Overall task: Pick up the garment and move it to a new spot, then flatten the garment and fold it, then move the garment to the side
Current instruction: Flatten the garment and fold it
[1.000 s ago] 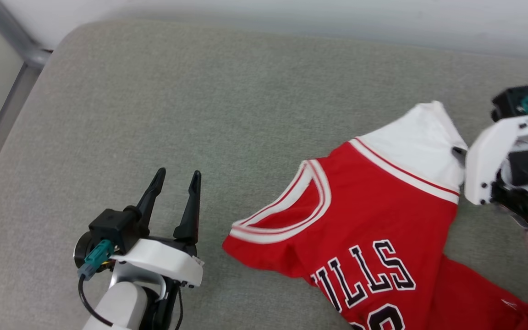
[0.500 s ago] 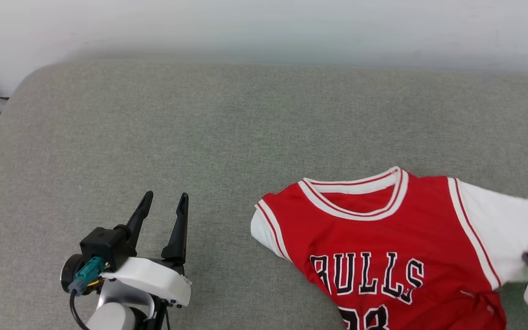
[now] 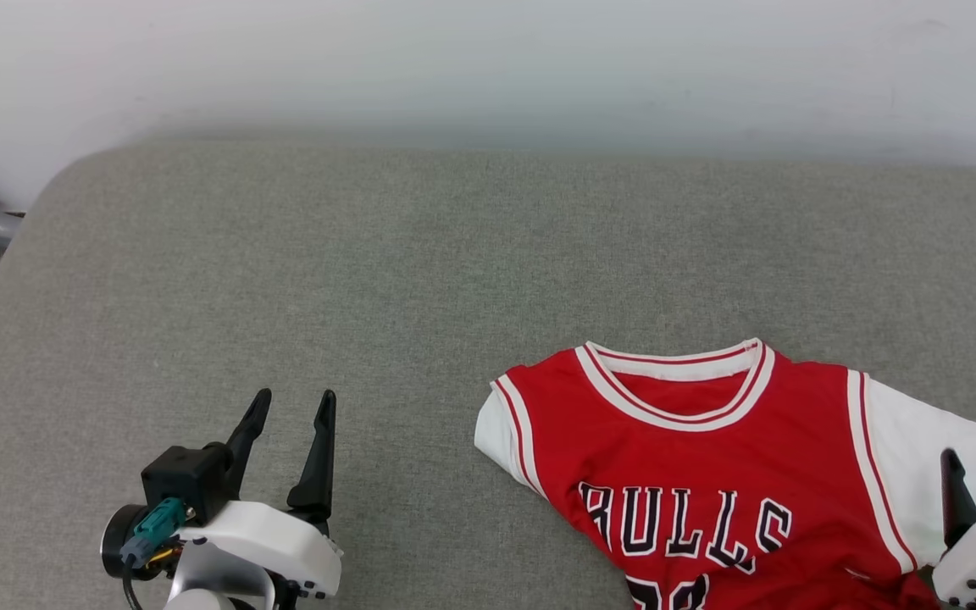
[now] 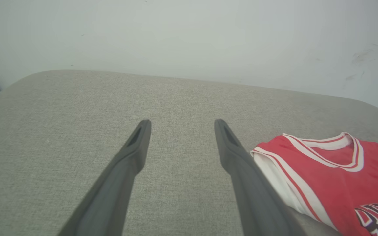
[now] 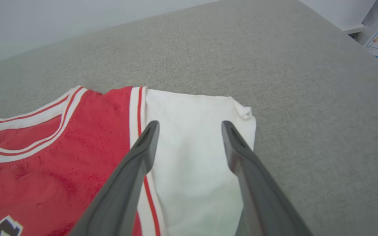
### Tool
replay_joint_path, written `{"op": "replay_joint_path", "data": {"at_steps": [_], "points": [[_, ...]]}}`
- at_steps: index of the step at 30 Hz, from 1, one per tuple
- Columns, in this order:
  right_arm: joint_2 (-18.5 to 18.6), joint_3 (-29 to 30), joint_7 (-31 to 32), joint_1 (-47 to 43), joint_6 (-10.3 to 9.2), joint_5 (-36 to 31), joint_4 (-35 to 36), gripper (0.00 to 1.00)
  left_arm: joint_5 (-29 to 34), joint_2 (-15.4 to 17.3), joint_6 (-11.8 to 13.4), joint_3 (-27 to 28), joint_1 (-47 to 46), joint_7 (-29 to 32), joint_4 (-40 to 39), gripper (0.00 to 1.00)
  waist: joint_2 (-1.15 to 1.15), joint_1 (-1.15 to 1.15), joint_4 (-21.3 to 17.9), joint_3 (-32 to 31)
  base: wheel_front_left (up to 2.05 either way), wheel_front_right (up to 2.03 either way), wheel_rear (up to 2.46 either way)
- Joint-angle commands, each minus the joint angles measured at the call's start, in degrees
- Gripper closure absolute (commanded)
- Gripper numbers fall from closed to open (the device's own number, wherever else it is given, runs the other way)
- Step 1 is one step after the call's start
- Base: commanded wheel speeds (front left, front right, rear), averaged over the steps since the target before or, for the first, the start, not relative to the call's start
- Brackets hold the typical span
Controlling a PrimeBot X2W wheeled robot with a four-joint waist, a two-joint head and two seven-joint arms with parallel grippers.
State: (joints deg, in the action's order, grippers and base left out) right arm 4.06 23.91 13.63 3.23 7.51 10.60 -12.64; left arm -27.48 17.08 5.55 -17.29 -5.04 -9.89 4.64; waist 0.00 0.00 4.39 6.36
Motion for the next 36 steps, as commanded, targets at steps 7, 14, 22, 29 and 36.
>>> {"op": "replay_joint_path", "data": {"at_steps": [7, 14, 22, 29, 36], "points": [[-0.4, -6.9, -15.4, -1.8, -0.05, -2.0, 3.1, 0.0, -0.6, 0.4, 1.0, 0.2, 2.4, 0.7, -0.6, 0.0, 0.0, 0.0, 0.1, -2.7, 0.0, 0.0, 0.0], [-0.8, -13.8, -19.2, -5.9, -0.04, -3.9, 10.0, 0.0, -1.0, 0.7, 1.6, 0.3, 3.4, 1.1, -0.7, 0.0, 0.0, 0.0, 0.2, -4.1, 0.0, 0.0, 0.0], [-1.2, -17.3, -16.7, -10.3, -0.04, -2.7, 18.7, 0.0, -2.4, 2.2, -0.2, -0.2, 1.1, 4.1, -0.4, 0.0, 0.0, 0.0, -1.6, -3.1, 0.0, 0.0, 0.0], [-1.2, -19.0, -14.7, -9.3, -0.04, -1.5, 22.0, 0.0, -6.6, 2.4, -5.8, -4.3, -6.3, 16.5, 2.8, 0.0, 0.0, 0.0, -4.3, 0.5, 0.0, 0.0, 0.0], [-1.2, -20.1, -14.9, -7.3, -0.04, -0.6, 22.4, 0.0, -9.2, 1.6, -9.0, -9.4, -13.0, 29.4, 7.2, 0.0, 0.0, 0.0, -7.0, 3.8, 0.0, 0.0, 0.0]]}}
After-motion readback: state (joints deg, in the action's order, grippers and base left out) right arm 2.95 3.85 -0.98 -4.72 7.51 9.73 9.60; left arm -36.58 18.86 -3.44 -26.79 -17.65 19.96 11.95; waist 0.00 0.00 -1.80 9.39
